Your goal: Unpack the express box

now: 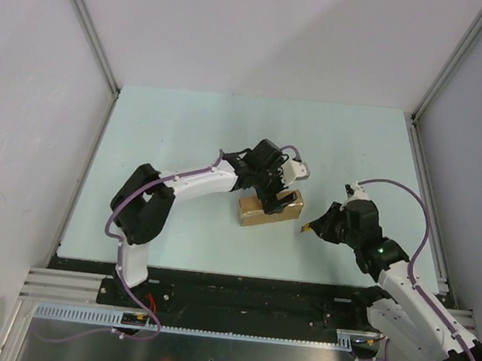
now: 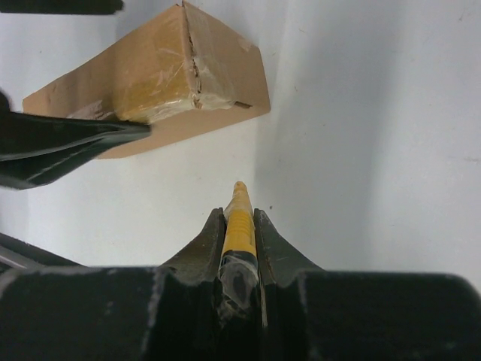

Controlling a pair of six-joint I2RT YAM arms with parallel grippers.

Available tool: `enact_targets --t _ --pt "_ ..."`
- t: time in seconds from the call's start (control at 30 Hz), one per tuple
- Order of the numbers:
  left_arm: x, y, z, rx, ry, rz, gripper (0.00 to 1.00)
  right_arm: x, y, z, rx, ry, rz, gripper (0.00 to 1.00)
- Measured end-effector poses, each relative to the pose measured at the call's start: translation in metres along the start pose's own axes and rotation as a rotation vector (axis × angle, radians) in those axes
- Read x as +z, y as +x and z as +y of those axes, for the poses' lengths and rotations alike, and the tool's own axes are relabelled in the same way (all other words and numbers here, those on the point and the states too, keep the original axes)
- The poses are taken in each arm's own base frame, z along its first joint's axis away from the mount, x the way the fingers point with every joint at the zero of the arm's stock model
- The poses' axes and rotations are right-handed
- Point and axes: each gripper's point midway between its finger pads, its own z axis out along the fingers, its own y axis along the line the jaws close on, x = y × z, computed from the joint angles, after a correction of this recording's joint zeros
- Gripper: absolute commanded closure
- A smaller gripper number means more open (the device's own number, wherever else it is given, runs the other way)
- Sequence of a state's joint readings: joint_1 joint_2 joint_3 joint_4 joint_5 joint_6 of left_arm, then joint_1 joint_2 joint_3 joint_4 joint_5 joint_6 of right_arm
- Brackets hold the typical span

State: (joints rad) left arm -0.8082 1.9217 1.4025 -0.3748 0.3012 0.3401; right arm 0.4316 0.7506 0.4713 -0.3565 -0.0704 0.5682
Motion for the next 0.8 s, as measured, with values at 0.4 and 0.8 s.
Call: enact_targets --t 0.4,0.8 --pt "-0.087 -0.083 0.014 0.026 -0.099 -0.247 0.0 0.039 -0.007 0.001 -0.011 0.019 -0.01 1.0" --pt "-0.081 -0.015 0.094 -0.311 -0.362 -0.114 0.43 0.066 -0.028 0.011 0.005 0.012 -0.11 1.0"
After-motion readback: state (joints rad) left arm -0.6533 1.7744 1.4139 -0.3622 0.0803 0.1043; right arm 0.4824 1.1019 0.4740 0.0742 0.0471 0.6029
